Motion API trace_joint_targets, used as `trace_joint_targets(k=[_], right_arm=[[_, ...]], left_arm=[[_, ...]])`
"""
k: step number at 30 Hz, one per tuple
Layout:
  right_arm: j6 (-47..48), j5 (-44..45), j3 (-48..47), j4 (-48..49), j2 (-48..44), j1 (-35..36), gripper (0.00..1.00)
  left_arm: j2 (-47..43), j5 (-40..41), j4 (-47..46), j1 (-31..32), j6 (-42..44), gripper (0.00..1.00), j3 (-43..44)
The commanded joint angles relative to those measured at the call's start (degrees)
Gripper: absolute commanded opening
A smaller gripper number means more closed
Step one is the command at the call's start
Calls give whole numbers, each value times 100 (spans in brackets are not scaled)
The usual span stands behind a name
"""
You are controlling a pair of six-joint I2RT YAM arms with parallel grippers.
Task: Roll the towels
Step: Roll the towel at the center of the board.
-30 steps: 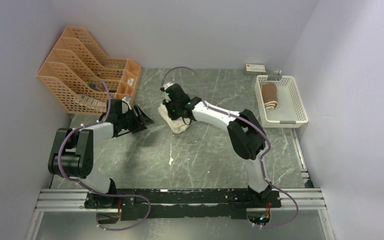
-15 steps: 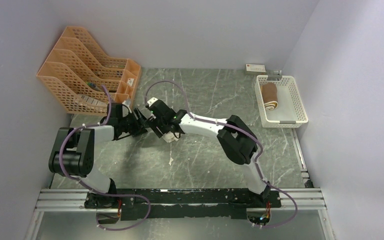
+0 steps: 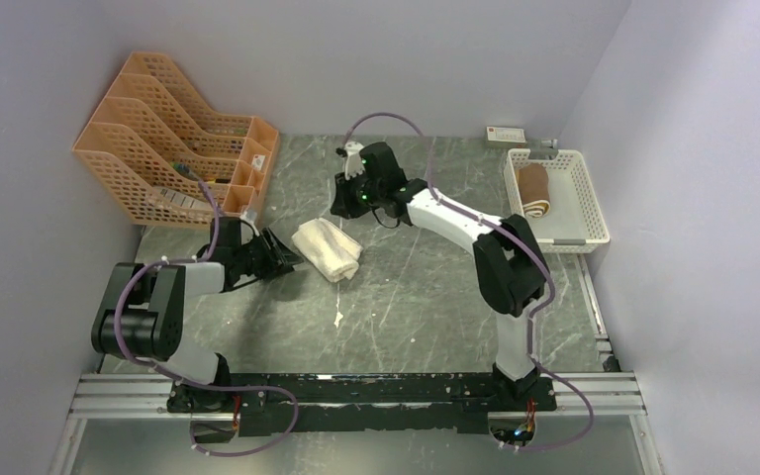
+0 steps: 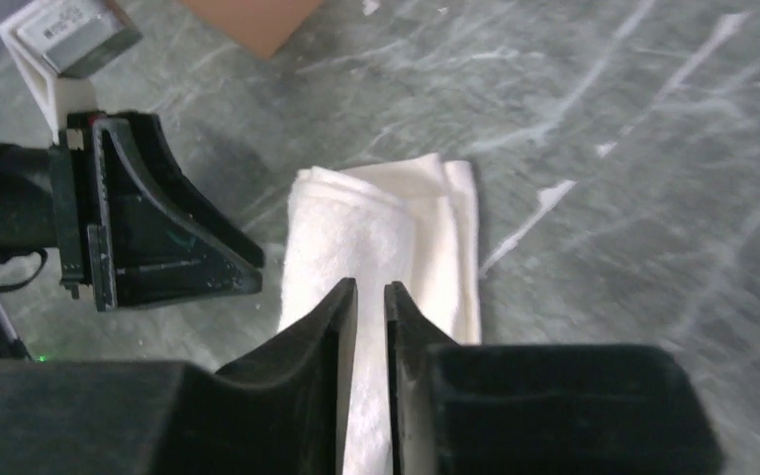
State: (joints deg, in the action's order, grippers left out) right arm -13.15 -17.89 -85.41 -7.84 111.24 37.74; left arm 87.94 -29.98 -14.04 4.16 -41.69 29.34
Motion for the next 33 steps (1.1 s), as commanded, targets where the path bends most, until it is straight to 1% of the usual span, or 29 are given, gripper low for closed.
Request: trace_joint_targets(k=[1, 2, 8, 13, 17, 24, 29, 33], right_arm=[[-42, -787, -410, -419, 615, 173, 5], [-35, -757, -455, -467, 694, 186, 0], [74, -493, -581, -696, 1010, 186, 0], [72, -169, -464, -683, 1119, 173, 0], [85, -218, -512, -757, 1281, 180, 0], [-74, -832, -562, -742, 1374, 186, 0], [-302, -1677, -628, -494, 1422, 188, 0], [-470, -2146, -770, -320, 1409, 185, 0]], left_arm=[[-109, -37, -112, -30, -36, 55, -407], [-150, -17, -111, -30, -40, 53, -485], [-76, 10, -263, -17, -80, 49, -709], [356, 68, -491, 84, -93, 44, -460], [824, 82, -692, 207, -114, 40, -207], [1322, 113, -964, 355, -182, 38, -104], [1545, 62, -1174, 400, -269, 37, -136], [1568, 64, -1157, 401, -261, 37, -113]])
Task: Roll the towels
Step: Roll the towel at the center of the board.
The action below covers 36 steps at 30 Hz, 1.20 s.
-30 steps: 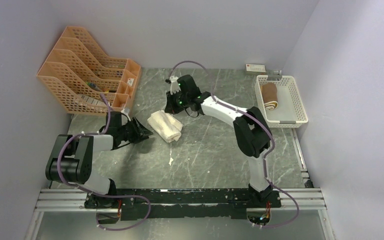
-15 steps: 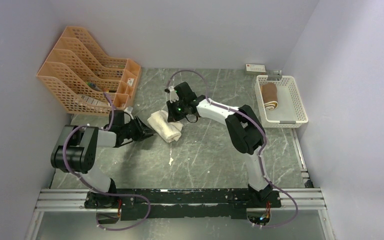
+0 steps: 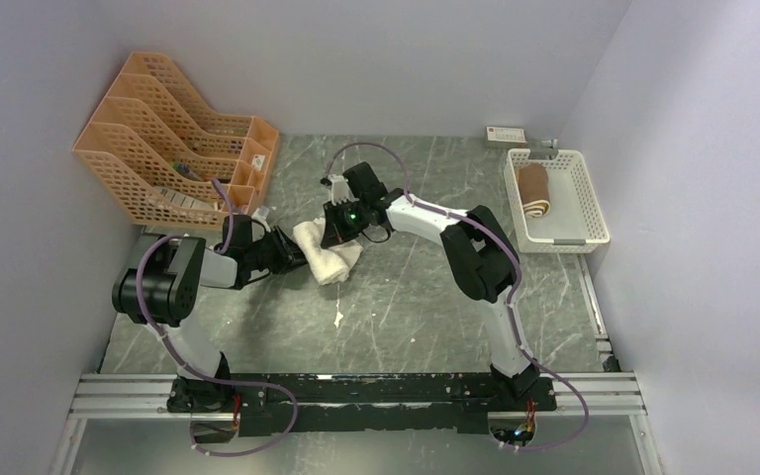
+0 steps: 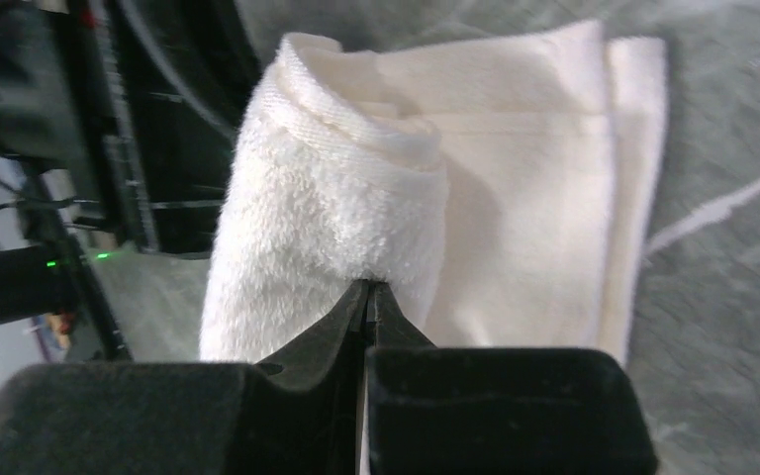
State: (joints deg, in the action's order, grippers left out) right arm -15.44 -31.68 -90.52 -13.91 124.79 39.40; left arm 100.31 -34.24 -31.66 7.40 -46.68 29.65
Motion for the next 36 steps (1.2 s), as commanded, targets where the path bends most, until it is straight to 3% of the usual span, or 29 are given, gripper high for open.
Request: trace_joint_targets(k=[1, 14, 29, 36], right_arm=[[-271, -839, -299, 304, 68, 8, 0], [-637, -1353, -361, 839, 636, -29, 0], [-951, -1948, -930, 1012, 1152, 16, 0], [-1087, -1977, -848, 1293, 1333, 68, 0]], left_arm=[[331, 487, 607, 82, 238, 37, -138], [-516, 386, 951, 85, 160, 36, -462], [-2365, 475, 2413, 103, 311, 37, -727], [-2082, 484, 2187, 104, 302, 36, -625]])
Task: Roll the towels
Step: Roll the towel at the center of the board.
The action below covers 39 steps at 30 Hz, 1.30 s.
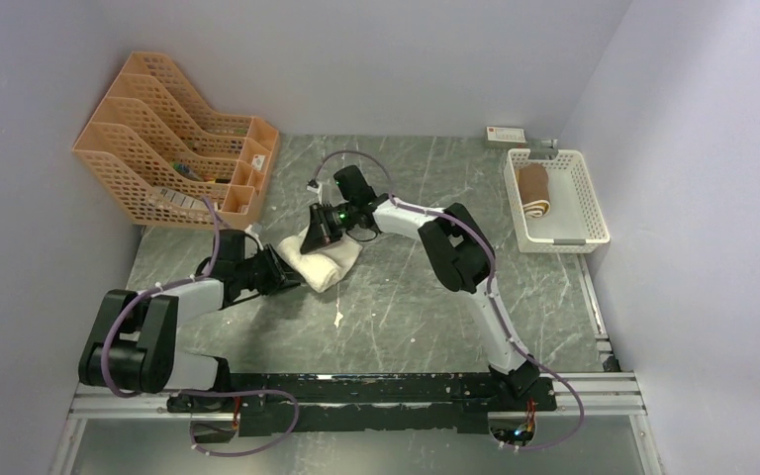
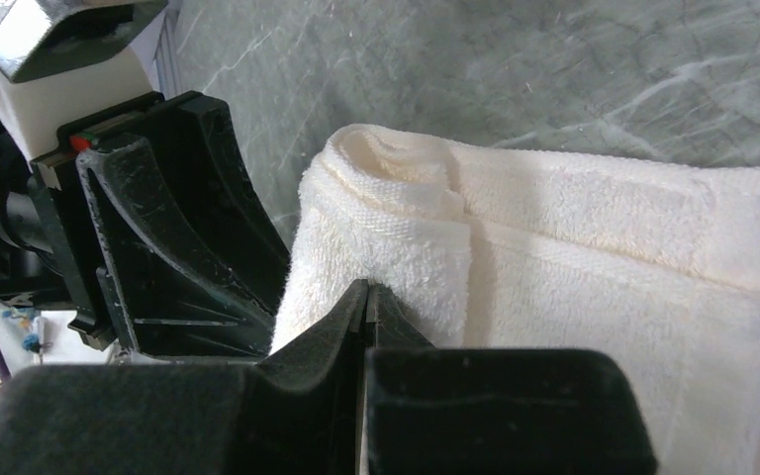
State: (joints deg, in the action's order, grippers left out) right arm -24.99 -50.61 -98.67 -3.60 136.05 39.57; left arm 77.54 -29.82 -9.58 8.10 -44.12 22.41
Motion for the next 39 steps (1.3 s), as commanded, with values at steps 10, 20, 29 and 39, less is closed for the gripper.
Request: trace_joint_targets(k=[10, 20, 29, 39], right_arm=[[786, 1250, -552, -987, 260, 85, 0], [2030, 4319, -552, -1976, -953, 88, 79], [2647, 4411, 285, -1856, -2446, -55, 89], [3802, 4441, 1225, -1959, -2735, 1134, 100]], left_arm=[[515, 109, 104, 91, 191, 37, 896], [1093, 134, -17, 285, 280, 36, 1427], [1118, 156, 42, 377, 316, 36, 1521], [964, 170, 280, 377, 410, 37, 1596]])
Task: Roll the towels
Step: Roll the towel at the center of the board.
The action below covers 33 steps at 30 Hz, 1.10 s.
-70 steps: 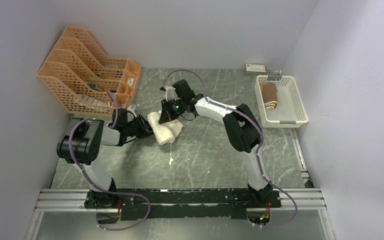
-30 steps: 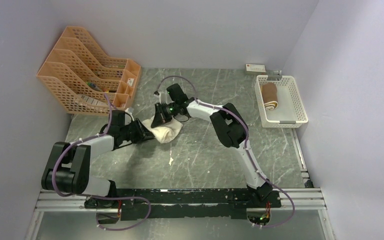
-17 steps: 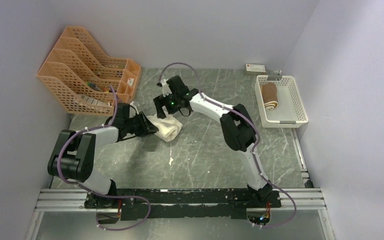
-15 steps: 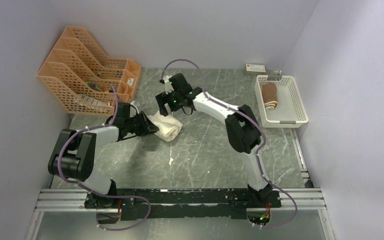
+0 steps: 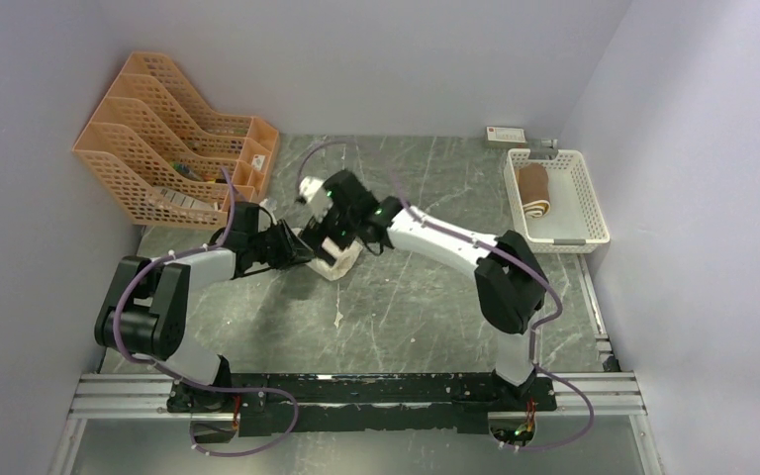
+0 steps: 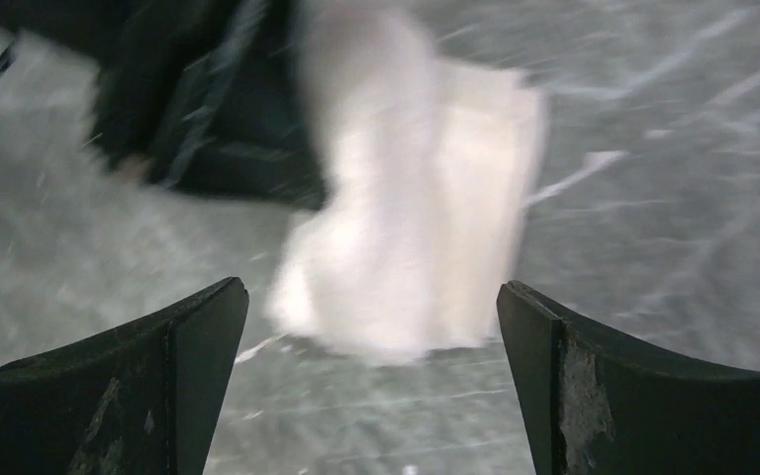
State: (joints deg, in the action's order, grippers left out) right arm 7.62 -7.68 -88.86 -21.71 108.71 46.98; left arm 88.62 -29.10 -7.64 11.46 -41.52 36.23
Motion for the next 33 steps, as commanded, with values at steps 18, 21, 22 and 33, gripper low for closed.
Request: trace_joint_targets(k=[18, 21, 22, 33], right_arm=[[183, -208, -209, -159, 1070, 425, 79], [51, -230, -345, -274, 1220, 424, 79], [18, -216, -376, -317, 1257, 418, 80], [-314, -166, -654, -647, 1497, 419, 66]], left_arm=[[-257, 136, 176, 31, 205, 37, 192], [-257, 141, 179, 31, 210, 37, 178], [-265, 135, 174, 31, 206, 37, 170], [-360, 159, 180, 31, 189, 37, 139]])
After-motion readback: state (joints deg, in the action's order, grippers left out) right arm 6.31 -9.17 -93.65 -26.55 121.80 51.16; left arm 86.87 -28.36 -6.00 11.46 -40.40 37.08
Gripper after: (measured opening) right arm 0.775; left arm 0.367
